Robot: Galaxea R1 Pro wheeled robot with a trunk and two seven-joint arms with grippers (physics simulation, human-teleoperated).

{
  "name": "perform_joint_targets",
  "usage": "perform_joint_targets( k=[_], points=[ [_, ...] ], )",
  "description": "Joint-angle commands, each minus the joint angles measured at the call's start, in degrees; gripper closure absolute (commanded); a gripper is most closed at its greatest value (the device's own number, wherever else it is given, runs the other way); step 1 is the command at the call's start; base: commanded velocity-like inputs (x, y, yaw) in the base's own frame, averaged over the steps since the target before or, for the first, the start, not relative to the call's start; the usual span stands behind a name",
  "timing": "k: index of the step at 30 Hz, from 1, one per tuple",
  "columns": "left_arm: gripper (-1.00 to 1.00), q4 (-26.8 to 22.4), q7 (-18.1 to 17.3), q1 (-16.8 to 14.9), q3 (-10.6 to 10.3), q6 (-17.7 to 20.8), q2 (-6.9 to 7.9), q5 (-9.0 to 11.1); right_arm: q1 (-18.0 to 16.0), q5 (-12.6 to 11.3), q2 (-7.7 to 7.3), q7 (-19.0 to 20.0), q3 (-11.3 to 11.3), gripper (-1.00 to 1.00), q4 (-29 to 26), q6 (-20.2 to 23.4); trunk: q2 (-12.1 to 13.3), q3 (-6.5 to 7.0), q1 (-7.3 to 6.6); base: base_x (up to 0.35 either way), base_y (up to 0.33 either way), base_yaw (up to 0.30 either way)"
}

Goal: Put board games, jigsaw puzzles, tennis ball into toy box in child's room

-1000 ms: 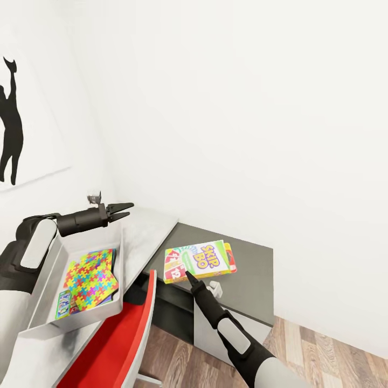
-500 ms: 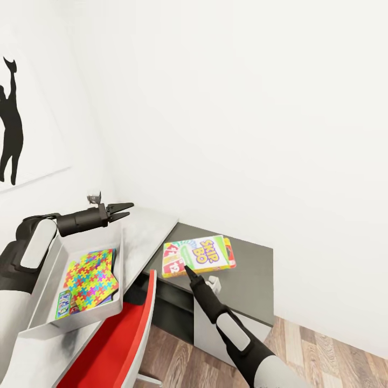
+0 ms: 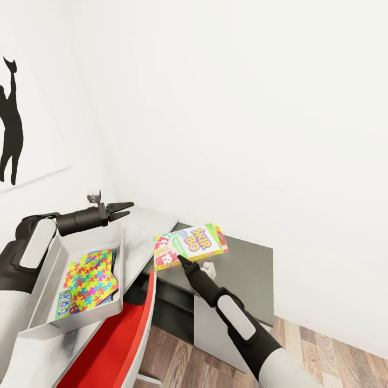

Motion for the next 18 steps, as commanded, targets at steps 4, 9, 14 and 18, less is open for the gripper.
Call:
perform_joint_targets(
  k=[4,9,14,18],
  points=[
    [-1.00,-1.4,-0.3,0.2,0.0,0.3,0.02,-0.2,0.1,-0.4,-0.61,-1.3,0.2,1.00,-4.7,0.4,-0.1,-0.13,0.04,0.000,0.000,0.000],
    [-1.00,-1.9,-0.4,0.5,0.0,0.3,0.02,-0.2,0.2,-0.5,-0.87,-1.5,0.1,1.00,-6.4,0.2,-0.1,-0.13,0.04,0.000,0.000,0.000],
    [-1.00,-2.0,-0.4,0.5,0.0,0.3,0.02,-0.2,0.2,-0.5,-0.93,-1.4,0.1,1.00,-6.7,0.0,-0.1,-0.13,0.04,0.000,0.000,0.000],
    [-1.00,-2.0,-0.4,0.6,0.0,0.3,-0.01,-0.2,0.2,-0.5,-0.94,-1.4,0.1,1.00,-6.7,-0.2,-0.1,-0.13,0.04,0.000,0.000,0.000]
  ],
)
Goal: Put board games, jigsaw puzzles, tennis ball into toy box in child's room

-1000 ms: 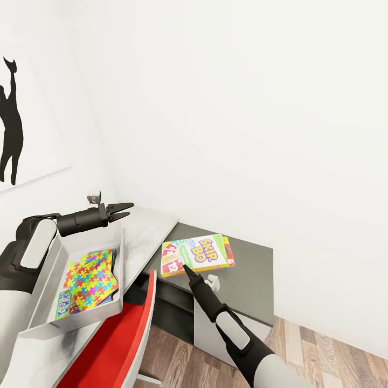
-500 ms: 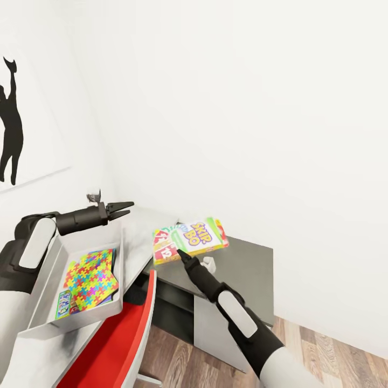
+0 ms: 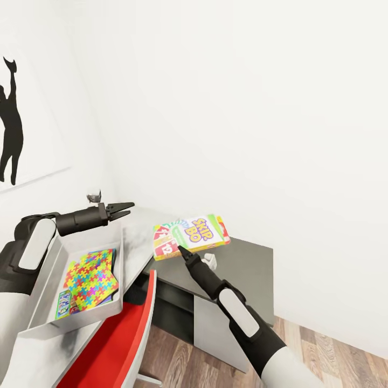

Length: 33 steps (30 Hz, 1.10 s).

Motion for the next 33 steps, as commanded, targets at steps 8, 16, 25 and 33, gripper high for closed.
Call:
perform_joint_targets(
  k=[8,16,25,33],
  points=[
    [-1.00,0.0,-0.3,-0.1,0.0,0.2,0.01,-0.3,-0.1,-0.6,0.04,0.0,0.0,1.00,0.0,0.2,-0.1,-0.12,0.03,0.000,0.000,0.000],
    [-1.00,0.0,-0.3,-0.1,0.0,0.2,-0.01,-0.4,-0.1,-0.6,-0.01,0.0,-0.1,1.00,0.0,0.3,-0.1,-0.12,0.03,0.000,0.000,0.000],
    [-1.00,0.0,-0.3,-0.1,0.0,0.2,-0.01,-0.5,0.0,-0.5,0.06,0.1,0.0,1.00,0.1,0.1,-0.1,-0.12,0.03,0.000,0.000,0.000],
    [-1.00,-0.2,-0.6,-0.1,0.1,0.2,0.13,-0.2,-0.1,-0.5,0.05,0.1,-0.2,1.00,0.4,0.0,-0.1,-0.12,0.03,0.000,0.000,0.000]
  ],
)
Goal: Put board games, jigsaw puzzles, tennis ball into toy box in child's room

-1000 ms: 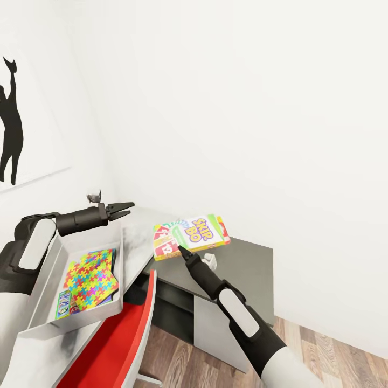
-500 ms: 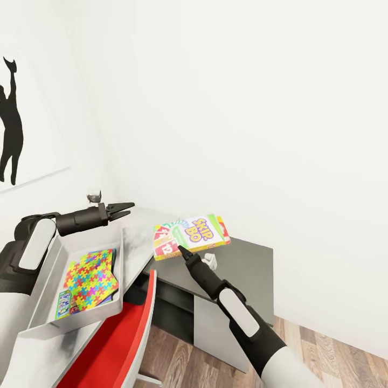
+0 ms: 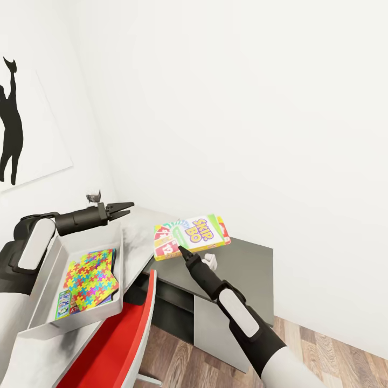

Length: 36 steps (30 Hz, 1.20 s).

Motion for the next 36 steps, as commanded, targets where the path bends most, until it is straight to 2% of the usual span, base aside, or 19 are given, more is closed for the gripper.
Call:
perform_joint_targets(
  k=[1,6,14,16,19,22,27,36],
  points=[
    [-1.00,0.0,-0.3,-0.1,0.1,0.2,0.01,-0.2,0.0,-0.6,0.01,0.1,0.0,1.00,0.0,0.2,-0.1,-0.12,0.03,0.000,0.000,0.000],
    [-1.00,-0.1,-0.4,-0.1,0.1,0.2,0.03,-0.1,-0.1,-0.5,-0.13,-0.4,-0.2,1.00,-0.2,0.7,-0.1,-0.12,0.03,0.000,0.000,0.000],
    [-1.00,-0.3,-0.5,0.0,0.1,0.3,0.12,0.0,-0.1,0.4,-2.51,-0.5,0.4,1.00,-3.1,1.4,-0.1,-0.12,0.03,0.000,0.000,0.000],
    [-1.00,-0.9,-0.5,0.1,0.0,0.3,0.12,0.1,-0.1,2.1,-2.72,-0.5,0.4,1.00,-4.4,2.9,-0.1,-0.12,0.03,0.000,0.000,0.000],
    [-1.00,-2.4,-0.6,0.8,0.0,0.3,0.12,0.1,-0.1,7.3,-2.85,-0.5,0.1,1.00,-6.4,8.2,-0.1,-0.12,0.03,0.000,0.000,0.000],
    [-1.00,-3.2,-0.6,1.2,0.1,0.3,0.23,0.1,-0.1,10.0,-2.80,-0.6,-0.2,1.00,-7.8,11.8,-0.1,-0.12,0.03,0.000,0.000,0.000],
    [-1.00,-3.6,-0.6,1.5,0.2,0.3,0.43,0.1,-0.1,11.3,-2.86,-0.6,-0.3,1.00,-8.8,13.8,-0.1,-0.12,0.03,0.000,0.000,0.000],
    [-1.00,-3.8,-0.7,1.9,0.4,0.3,0.48,0.1,-0.1,11.5,-2.96,-0.5,-0.3,1.00,-8.8,14.0,-0.1,-0.12,0.03,-0.015,0.013,0.000]
  ],
)
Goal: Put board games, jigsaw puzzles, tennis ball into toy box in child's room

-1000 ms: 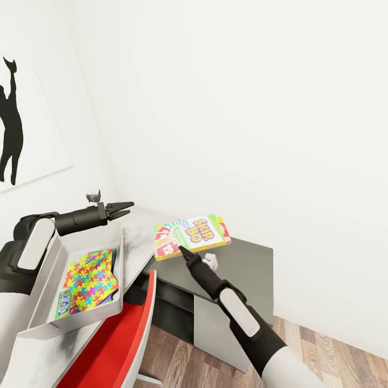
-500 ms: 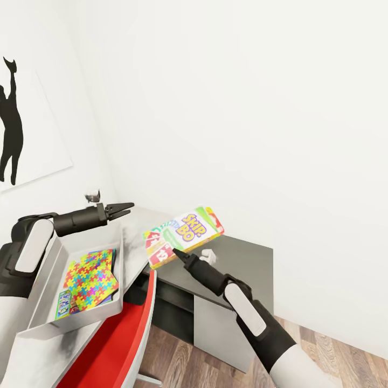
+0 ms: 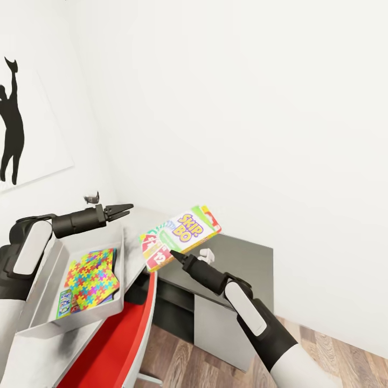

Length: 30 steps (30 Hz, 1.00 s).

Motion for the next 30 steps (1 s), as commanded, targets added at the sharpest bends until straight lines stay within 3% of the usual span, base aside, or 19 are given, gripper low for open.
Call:
perform_joint_targets(
  k=[1,9,23,30],
  points=[
    [-1.00,0.0,-0.3,0.0,0.1,0.2,0.01,-0.2,-0.1,-0.4,0.01,0.0,0.0,1.00,0.0,0.2,-0.1,-0.12,0.03,-0.127,0.106,0.000],
    [-1.00,-0.2,-0.3,0.0,0.1,0.2,0.01,-0.2,-0.1,-0.4,0.07,0.0,-0.1,1.00,0.0,-0.2,-0.1,-0.12,0.03,-0.143,0.112,0.000],
    [-1.00,-3.1,-0.3,0.7,0.2,0.2,0.01,-0.2,-0.1,-0.4,0.02,0.2,-0.1,1.00,0.1,-0.5,-0.1,-0.12,0.03,-0.009,0.006,0.000],
    [-1.00,-3.3,-0.3,0.8,0.2,0.2,0.01,-0.2,-0.1,-0.4,0.01,0.5,-0.1,1.00,0.0,-0.4,-0.1,-0.12,0.03,0.000,0.000,0.131]
  ],
)
